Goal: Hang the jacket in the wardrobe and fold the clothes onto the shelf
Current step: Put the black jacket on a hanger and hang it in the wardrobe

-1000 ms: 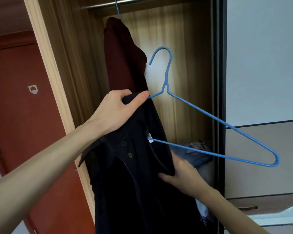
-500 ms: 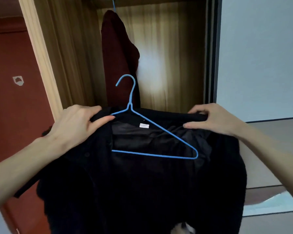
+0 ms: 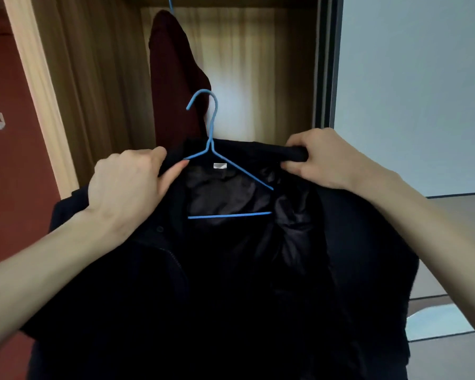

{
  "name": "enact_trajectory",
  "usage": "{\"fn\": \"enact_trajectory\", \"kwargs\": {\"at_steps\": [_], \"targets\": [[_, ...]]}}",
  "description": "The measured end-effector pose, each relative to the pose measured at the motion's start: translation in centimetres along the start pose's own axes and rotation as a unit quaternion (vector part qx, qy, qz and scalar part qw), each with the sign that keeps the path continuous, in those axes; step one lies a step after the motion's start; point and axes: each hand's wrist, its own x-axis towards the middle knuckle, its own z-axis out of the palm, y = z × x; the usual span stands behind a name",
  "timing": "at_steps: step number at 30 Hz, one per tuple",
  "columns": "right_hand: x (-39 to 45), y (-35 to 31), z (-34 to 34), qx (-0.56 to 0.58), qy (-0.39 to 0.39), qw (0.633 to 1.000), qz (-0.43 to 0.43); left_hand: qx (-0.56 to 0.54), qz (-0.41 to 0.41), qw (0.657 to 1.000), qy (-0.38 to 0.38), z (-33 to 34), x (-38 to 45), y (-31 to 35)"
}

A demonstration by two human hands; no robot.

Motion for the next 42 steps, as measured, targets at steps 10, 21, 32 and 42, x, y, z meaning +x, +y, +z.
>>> {"fn": "enact_trajectory", "kwargs": {"at_steps": [10, 21, 32, 42], "targets": [[-1.9, 4.4, 1.6, -0.278, -0.012, 0.960, 0.000, -0.224, -0.014, 0.974, -0.029, 1.7, -2.9, -2.8], [-1.9, 5.6, 2.5, -0.069, 0.012, 0.997, 0.024, -0.308, -0.075, 0.948, -0.010, 1.6, -3.8, 0.5], [-3.2, 0.1, 0.3, 0.141, -0.172, 0.968, 0.118, -0.116, -0.028, 0.993, 0.008, 2.5, -2.9, 3.4], [-4.8, 1.9, 7.0, 0.035, -0.063, 0.991, -0.109, -0.189, -0.080, 0.978, 0.034, 2.7, -3.8, 2.6]]}}
